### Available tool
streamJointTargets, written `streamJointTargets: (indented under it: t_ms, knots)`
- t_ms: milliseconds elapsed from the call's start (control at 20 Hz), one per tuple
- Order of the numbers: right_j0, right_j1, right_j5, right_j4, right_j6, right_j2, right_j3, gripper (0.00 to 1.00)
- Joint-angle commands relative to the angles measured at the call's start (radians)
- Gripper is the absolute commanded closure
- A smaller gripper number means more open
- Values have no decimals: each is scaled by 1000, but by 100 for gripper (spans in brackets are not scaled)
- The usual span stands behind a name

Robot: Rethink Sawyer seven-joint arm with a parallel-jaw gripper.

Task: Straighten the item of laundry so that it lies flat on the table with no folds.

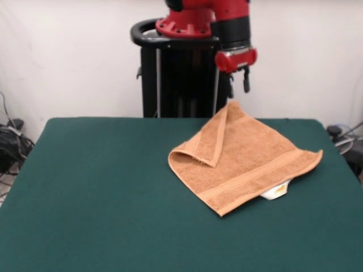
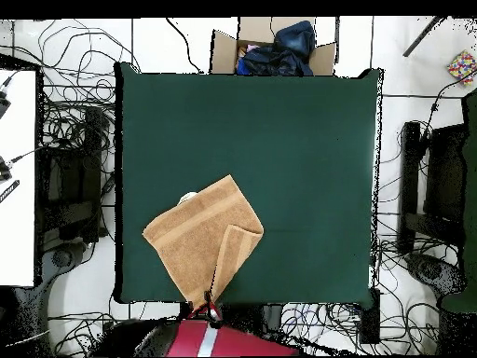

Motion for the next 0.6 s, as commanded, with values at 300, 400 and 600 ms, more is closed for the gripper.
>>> streamJointTargets:
  t_ms: [300, 400, 600]
  knots:
    - [41, -156, 72, 61, 156, -51, -70, 0]
    - [32, -147, 82, 50, 152, -55, -82, 0]
    - [1, -132, 114, 19, 139, -54, -118, 0]
